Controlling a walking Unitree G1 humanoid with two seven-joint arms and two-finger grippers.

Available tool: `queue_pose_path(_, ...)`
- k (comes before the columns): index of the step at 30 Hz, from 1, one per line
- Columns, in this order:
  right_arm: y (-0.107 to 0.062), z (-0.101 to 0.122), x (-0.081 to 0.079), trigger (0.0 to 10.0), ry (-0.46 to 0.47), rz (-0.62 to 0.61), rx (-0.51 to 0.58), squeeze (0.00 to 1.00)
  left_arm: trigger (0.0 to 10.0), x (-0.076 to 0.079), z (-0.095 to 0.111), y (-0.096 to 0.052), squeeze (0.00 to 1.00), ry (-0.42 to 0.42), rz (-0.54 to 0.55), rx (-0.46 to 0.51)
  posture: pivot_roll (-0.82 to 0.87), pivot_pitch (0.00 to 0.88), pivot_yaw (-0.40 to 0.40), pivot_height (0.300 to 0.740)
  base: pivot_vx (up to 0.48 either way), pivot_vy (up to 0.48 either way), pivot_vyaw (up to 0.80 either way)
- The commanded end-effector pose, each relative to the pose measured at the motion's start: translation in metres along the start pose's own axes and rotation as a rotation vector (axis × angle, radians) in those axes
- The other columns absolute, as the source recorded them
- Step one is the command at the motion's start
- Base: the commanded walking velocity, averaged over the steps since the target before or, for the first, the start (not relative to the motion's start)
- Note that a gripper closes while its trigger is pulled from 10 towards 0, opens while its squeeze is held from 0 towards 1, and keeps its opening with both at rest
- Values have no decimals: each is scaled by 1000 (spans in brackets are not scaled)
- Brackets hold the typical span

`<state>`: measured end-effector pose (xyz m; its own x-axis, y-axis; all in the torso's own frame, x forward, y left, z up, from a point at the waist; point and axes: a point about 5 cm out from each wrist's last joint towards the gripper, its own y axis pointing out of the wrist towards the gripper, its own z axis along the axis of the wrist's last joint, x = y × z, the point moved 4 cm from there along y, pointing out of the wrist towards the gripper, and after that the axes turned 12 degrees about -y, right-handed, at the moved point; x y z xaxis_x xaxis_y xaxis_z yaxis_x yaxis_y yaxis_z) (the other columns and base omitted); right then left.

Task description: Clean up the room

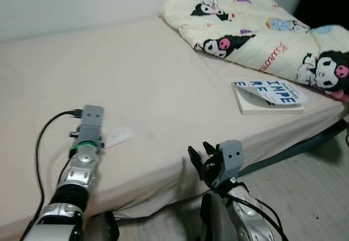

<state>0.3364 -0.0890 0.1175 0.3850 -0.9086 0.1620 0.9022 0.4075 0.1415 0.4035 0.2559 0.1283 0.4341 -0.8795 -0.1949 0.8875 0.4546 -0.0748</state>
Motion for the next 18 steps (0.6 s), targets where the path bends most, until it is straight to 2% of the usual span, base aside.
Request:
queue_pose_path(1, -4, -4, -3, 10000, 19, -1, -17, 0, 10000, -8, -23, -4, 0, 71, 22, -60, -122, 270, 92, 535, 0, 0, 0)
queue_pose_path(2, -4, -4, -3, 10000, 19, -1, -17, 0, 10000, -8, -23, -4, 0, 71, 22, -60, -122, 270, 92, 535, 0, 0, 0)
queue_pose_path(5, -2, -1, -5, 10000, 23, 2, -16, 0, 10000, 13, -54, -17, 0, 179, -106, -141, -121, 271, 91, 535, 0, 0, 0)
queue_pose_path(6, -2, -1, -5, 10000, 23, 2, -16, 0, 10000, 13, -54, -17, 0, 179, -106, -141, -121, 271, 91, 535, 0, 0, 0)
queue_pose_path(8, -2, 1, -4, 10000, 22, -1, -16, 0, 10000, 24, -65, -25, 0, 194, -179, -169, -118, 272, 91, 535, 0, 0, 0)
queue_pose_path(10, -2, 4, 1, 10000, 10, -3, -11, 0, 10000, 47, -69, -37, 0, 99, -326, -191, -116, 272, 89, 535, 0, 0, 0)
queue_pose_path(11, -2, 4, 1, 10000, 10, -3, -11, 0, 10000, 47, -69, -37, 0, 99, -326, -191, -116, 272, 89, 535, 0, 0, 0)
queue_pose_path(13, 0, 7, 6, 10000, 1, -7, -4, 0, 10000, 65, -66, -48, 0, -8, -422, -203, -112, 270, 88, 535, 0, 0, 0)
queue_pose_path(16, 7, 12, 14, 10000, -13, -12, 7, 0, 10000, 91, -56, -64, 0, -142, -480, -201, -109, 265, 82, 535, 0, 0, 0)
queue_pose_path(18, 9, 13, 15, 10000, -15, -12, 8, 0, 10000, 98, -53, -67, 0, -154, -481, -192, -109, 264, 83, 535, 0, 0, 0)
